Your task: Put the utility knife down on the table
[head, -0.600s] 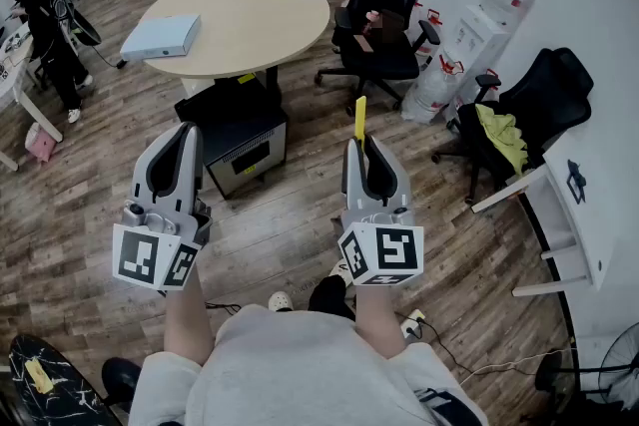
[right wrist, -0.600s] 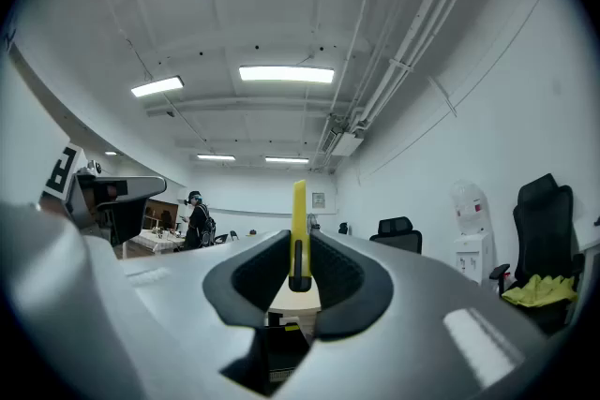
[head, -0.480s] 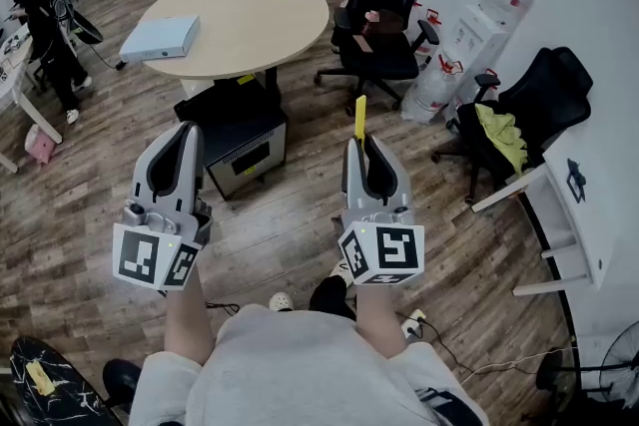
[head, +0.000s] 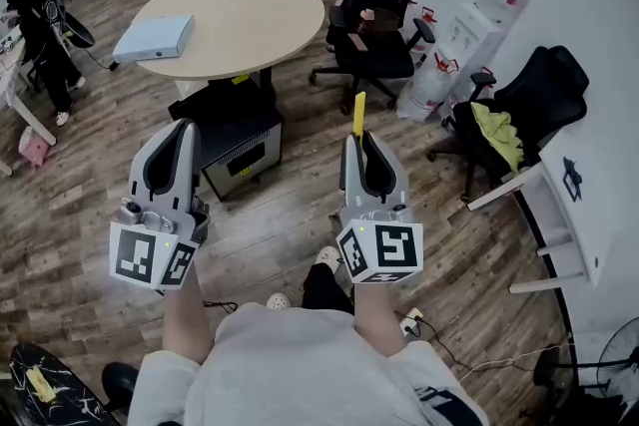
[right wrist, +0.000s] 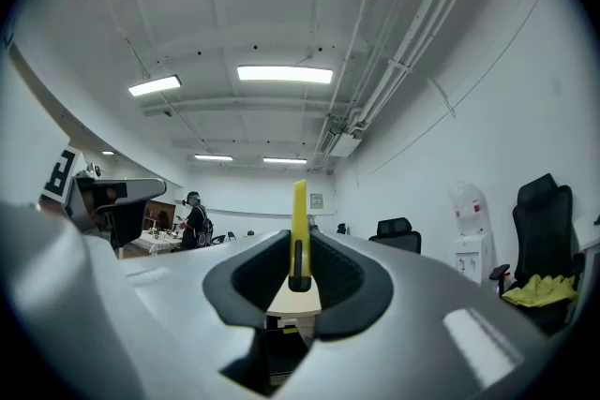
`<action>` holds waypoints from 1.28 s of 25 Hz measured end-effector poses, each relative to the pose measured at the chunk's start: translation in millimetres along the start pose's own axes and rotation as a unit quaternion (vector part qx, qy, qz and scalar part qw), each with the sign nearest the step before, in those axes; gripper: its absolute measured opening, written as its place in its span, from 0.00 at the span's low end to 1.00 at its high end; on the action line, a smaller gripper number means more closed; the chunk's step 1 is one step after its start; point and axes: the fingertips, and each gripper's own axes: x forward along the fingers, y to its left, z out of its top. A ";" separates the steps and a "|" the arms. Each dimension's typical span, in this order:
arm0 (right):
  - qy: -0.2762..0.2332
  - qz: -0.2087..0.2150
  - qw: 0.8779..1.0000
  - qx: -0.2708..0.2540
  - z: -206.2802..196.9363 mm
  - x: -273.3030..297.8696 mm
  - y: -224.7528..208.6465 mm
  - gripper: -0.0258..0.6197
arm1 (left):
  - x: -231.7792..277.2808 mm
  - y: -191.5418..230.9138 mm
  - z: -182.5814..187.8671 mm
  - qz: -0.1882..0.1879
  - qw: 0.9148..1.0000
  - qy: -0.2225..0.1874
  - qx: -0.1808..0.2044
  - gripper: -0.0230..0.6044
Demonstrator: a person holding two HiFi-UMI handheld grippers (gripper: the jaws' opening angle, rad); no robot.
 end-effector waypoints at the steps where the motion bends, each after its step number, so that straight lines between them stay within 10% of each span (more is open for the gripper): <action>1: 0.002 0.001 1.000 0.000 -2.4 3.1 -1.6 0.16 | 2.8 1.2 -2.7 0.000 1.000 0.001 -0.001 0.05; 32: -0.021 0.090 0.996 0.013 -40.5 285.5 -117.4 0.16 | 244.3 99.1 -83.6 0.073 0.997 -0.017 0.032 0.05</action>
